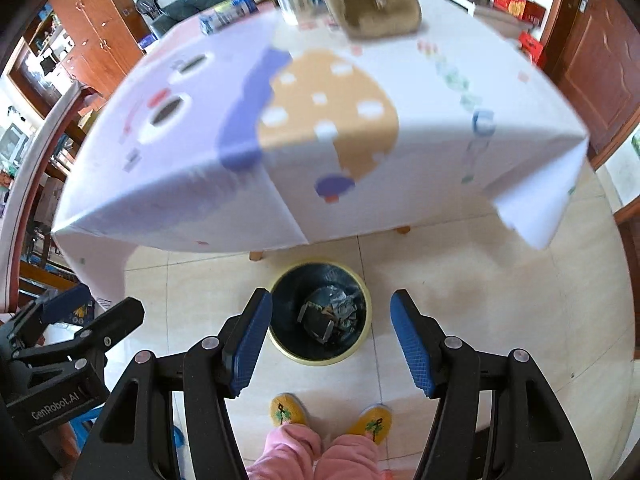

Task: Collect trash
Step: 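Move both open grippers back up toward the table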

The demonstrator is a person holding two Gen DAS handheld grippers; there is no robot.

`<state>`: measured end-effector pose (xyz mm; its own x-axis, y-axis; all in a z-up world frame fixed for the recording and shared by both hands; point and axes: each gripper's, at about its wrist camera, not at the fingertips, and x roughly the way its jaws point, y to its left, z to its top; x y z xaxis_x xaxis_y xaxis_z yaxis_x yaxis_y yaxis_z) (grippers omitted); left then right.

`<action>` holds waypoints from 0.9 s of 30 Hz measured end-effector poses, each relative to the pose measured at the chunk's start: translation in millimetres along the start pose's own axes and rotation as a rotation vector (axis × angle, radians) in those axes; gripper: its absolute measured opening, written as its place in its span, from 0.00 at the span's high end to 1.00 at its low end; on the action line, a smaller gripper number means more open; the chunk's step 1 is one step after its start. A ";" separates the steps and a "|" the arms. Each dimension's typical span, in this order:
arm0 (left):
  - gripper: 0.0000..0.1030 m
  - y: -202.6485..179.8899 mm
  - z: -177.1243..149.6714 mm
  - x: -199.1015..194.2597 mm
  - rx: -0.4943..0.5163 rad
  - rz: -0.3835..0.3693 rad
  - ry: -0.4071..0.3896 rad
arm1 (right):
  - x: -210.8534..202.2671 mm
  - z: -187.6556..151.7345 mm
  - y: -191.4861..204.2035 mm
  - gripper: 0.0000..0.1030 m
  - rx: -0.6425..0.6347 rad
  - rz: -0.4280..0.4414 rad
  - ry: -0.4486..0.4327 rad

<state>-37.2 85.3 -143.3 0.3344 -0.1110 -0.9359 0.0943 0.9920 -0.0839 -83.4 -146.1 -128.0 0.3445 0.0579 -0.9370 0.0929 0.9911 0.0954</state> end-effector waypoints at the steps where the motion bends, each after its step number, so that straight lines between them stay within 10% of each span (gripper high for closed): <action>1: 0.15 0.3 3.0 -10.9 0.005 -0.004 -0.007 | -10.9 2.1 4.2 0.39 0.001 -0.004 -0.006; 27: 0.15 18.4 112.4 -206.9 0.178 -0.135 -0.306 | -183.3 66.3 45.1 0.32 0.040 -0.074 -0.242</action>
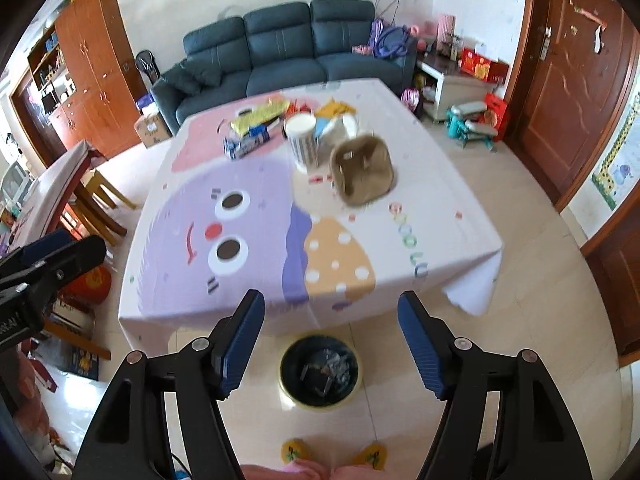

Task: Collect trash
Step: 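Move both open grippers back up toward the table, then grasp the brown pulp tray with the right gripper while the left gripper grasps the checkered paper cup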

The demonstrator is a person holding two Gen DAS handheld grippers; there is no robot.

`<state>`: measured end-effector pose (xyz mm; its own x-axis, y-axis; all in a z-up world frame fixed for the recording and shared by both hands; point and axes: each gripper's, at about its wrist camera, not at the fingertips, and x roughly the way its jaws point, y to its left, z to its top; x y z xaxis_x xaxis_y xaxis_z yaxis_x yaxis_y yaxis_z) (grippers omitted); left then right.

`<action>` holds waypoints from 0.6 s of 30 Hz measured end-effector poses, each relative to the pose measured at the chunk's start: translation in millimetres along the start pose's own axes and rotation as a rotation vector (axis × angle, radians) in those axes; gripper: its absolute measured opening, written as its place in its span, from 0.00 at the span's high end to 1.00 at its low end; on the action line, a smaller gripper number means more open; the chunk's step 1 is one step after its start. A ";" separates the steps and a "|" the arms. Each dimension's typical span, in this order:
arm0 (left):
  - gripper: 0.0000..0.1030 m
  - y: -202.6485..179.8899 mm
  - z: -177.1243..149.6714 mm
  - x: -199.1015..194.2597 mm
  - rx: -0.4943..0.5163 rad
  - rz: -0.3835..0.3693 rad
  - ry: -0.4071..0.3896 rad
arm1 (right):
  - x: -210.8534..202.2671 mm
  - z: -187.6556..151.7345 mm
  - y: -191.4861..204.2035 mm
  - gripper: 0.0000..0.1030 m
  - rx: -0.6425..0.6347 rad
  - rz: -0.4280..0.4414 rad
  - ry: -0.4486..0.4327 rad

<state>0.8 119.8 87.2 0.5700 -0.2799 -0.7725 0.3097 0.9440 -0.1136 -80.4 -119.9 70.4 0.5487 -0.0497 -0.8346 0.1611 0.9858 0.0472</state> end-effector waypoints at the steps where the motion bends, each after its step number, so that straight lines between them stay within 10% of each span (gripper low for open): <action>1: 0.15 1.2 2.9 0.5 0.001 -0.004 -0.005 | -3.6 6.8 0.3 0.32 -0.011 -0.009 -0.018; 18: 0.15 -24.5 87.7 123.0 -0.070 0.063 0.065 | 101.2 112.2 -76.8 0.32 -0.093 0.091 -0.006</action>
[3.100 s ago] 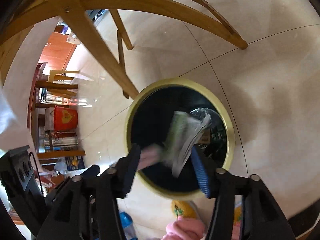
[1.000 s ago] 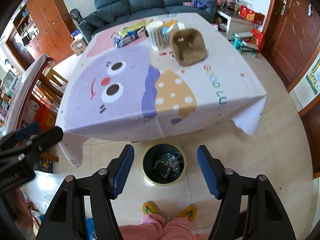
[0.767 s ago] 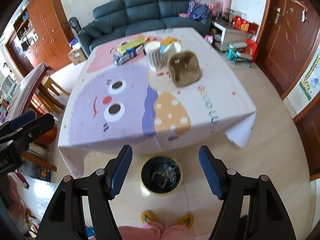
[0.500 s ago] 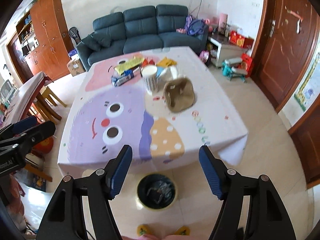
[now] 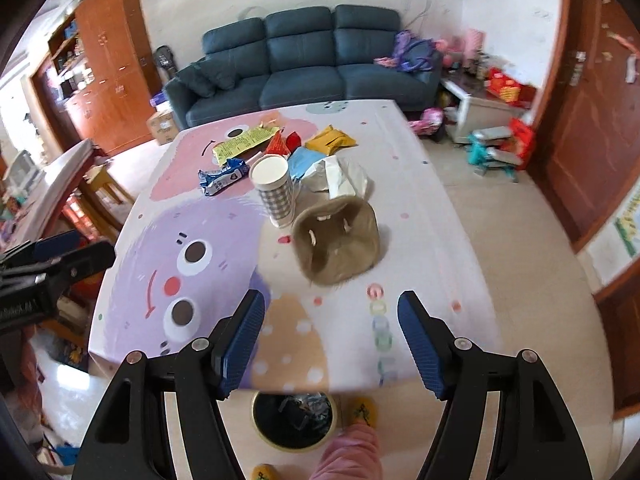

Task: Collect trash
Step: 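Grasp the brown pulp tray with the right gripper while the left gripper grasps the checkered paper cup, then carry the pulp tray with the right gripper while the left gripper carries the cup to the bin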

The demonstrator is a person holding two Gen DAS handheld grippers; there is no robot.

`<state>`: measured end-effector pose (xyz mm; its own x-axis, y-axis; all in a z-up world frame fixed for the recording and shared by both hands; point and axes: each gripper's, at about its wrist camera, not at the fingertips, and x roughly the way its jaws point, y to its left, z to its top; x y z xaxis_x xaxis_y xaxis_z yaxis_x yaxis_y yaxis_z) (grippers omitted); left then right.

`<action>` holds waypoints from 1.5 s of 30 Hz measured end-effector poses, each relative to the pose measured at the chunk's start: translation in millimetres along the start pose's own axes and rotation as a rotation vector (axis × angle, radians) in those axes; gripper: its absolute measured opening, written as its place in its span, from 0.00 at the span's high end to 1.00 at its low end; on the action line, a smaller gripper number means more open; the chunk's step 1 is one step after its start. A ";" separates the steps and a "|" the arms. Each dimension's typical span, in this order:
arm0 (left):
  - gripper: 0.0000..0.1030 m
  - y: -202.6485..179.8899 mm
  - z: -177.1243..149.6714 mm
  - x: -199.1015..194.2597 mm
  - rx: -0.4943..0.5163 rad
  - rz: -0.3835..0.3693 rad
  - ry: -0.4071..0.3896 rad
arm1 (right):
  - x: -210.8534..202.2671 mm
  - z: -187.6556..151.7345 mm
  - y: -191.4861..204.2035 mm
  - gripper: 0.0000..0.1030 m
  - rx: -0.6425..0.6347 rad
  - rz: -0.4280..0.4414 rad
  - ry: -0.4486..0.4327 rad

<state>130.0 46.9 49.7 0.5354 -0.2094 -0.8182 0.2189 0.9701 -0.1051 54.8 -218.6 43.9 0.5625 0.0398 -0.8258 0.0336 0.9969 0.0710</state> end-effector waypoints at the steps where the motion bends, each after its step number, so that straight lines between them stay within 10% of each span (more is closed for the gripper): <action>1: 0.15 -3.6 7.7 11.4 -0.012 0.007 0.010 | 16.1 8.7 -11.2 0.32 -0.010 0.021 0.016; 20: 0.15 -61.3 119.9 210.6 -0.152 0.107 0.202 | 225.0 99.2 -80.9 0.36 -0.251 0.301 0.205; 25: 0.15 -58.8 124.2 230.5 -0.163 0.118 0.233 | 244.2 102.8 -72.5 0.77 -0.327 0.389 0.264; 28: 0.15 -58.0 128.9 244.9 -0.182 0.126 0.247 | 251.0 108.8 -80.3 0.86 -0.327 0.413 0.283; 32: 0.19 -58.3 133.5 255.4 -0.196 0.133 0.249 | 249.2 115.3 -92.8 0.87 -0.308 0.441 0.286; 36: 0.51 -60.8 137.0 263.8 -0.197 0.139 0.256 | 246.9 117.9 -100.1 0.87 -0.292 0.465 0.297; 45: 0.51 -64.7 134.5 242.5 -0.187 0.178 0.201 | 234.9 112.6 -95.0 0.88 -0.263 0.500 0.287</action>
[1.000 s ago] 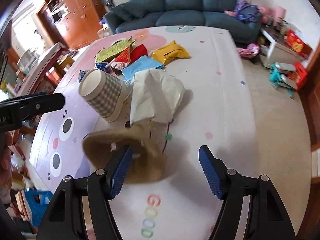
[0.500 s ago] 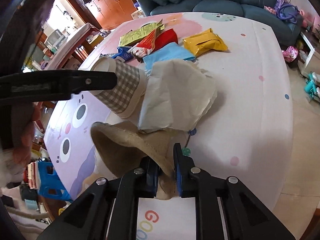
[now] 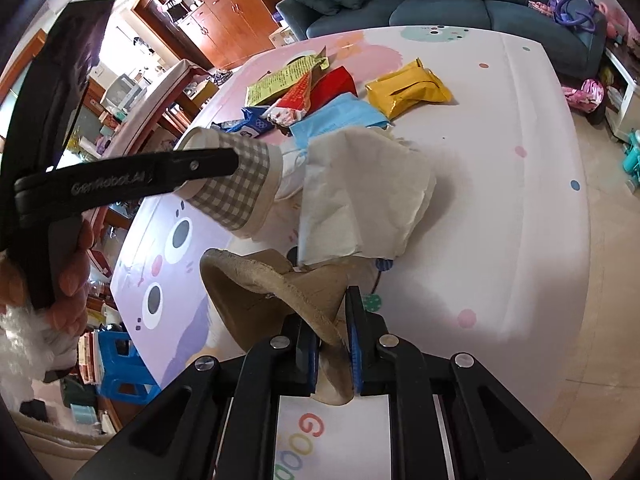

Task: Collect trash
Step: 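Carry the pulp tray with the right gripper while the left gripper carries the cup to the bin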

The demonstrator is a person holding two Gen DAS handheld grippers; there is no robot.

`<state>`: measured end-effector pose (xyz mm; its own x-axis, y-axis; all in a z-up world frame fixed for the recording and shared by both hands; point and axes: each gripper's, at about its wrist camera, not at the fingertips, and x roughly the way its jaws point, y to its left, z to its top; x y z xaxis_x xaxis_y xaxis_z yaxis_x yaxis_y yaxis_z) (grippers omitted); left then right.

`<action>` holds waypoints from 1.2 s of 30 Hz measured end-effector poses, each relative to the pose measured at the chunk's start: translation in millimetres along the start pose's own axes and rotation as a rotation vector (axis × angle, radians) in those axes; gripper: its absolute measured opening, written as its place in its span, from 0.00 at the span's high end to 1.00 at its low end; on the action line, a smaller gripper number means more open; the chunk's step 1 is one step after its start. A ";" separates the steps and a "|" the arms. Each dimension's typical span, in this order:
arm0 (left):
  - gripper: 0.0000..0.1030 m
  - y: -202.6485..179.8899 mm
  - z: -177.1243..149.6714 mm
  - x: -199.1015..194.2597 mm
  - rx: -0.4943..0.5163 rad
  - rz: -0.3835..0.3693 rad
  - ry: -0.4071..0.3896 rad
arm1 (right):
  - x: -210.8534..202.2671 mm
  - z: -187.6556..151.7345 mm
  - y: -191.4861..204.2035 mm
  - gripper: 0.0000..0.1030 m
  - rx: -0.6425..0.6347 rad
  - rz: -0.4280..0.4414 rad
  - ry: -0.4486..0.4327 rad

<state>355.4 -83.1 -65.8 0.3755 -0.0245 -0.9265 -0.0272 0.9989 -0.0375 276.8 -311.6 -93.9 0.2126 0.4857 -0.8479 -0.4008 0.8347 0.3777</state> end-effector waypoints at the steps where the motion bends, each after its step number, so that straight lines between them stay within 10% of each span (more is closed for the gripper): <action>1: 0.51 1.6 -2.3 -3.1 -0.003 0.000 -0.002 | -1.0 -0.5 3.0 0.88 0.000 0.004 -0.005; 19: 0.51 53.7 -86.4 -104.6 -0.001 0.021 -0.096 | -47.7 -34.4 69.0 0.88 -0.020 -0.055 -0.098; 36: 0.51 127.0 -200.7 -237.3 0.062 -0.099 -0.315 | -116.6 -136.3 232.1 0.88 -0.003 -0.191 -0.280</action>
<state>76.9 41.7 74.1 0.6414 -0.1182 -0.7581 0.0763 0.9930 -0.0903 37.5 -209.8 41.9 0.5202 0.3731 -0.7682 -0.3330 0.9169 0.2199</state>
